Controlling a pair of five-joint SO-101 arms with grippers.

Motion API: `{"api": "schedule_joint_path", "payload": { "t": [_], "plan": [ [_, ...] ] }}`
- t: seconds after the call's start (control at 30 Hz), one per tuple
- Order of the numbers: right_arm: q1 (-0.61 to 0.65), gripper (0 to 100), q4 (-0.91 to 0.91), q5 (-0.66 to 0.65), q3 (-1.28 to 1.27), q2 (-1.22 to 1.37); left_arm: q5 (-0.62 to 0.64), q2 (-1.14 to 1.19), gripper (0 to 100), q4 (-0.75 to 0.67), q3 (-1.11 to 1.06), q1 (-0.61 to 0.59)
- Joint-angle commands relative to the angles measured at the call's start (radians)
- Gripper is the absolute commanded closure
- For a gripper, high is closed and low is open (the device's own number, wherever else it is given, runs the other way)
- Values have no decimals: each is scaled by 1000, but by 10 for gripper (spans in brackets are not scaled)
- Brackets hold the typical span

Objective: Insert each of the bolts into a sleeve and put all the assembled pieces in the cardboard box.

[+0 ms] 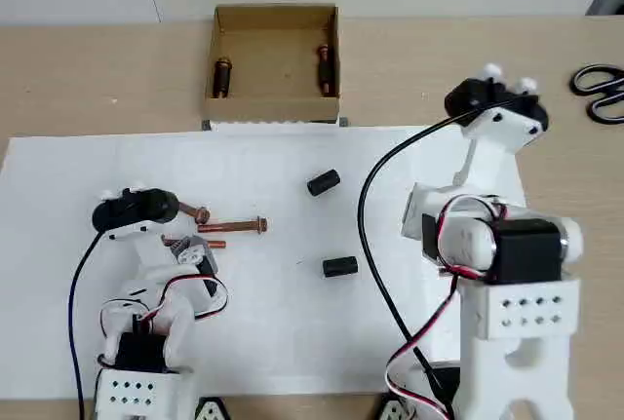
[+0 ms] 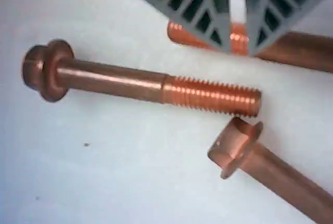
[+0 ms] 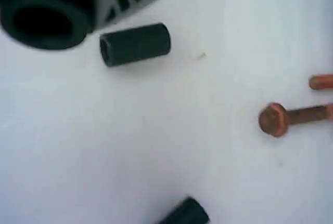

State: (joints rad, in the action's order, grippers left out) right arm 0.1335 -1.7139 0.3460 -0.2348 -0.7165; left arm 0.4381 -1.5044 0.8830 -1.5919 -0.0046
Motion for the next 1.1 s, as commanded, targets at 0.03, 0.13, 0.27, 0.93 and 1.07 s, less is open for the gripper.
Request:
{"api": "schedule_joint_path", "payload": {
  "t": [0.03,0.13,0.27,0.93,1.07],
  "plan": [
    [-13,997,-10,-6,-14,-22,6,-9,993,-23,5,-2],
    [-12,997,-5,-6,-12,-22,6,-9,993,-25,5,0],
    [-12,997,-10,-6,-12,-24,3,-9,992,-11,45,-29],
    [-12,997,-7,-9,-117,-153,-324,-9,991,221,513,-98],
    [-12,997,-4,-9,-117,-153,-321,-8,992,230,627,-100]
  ]
}}
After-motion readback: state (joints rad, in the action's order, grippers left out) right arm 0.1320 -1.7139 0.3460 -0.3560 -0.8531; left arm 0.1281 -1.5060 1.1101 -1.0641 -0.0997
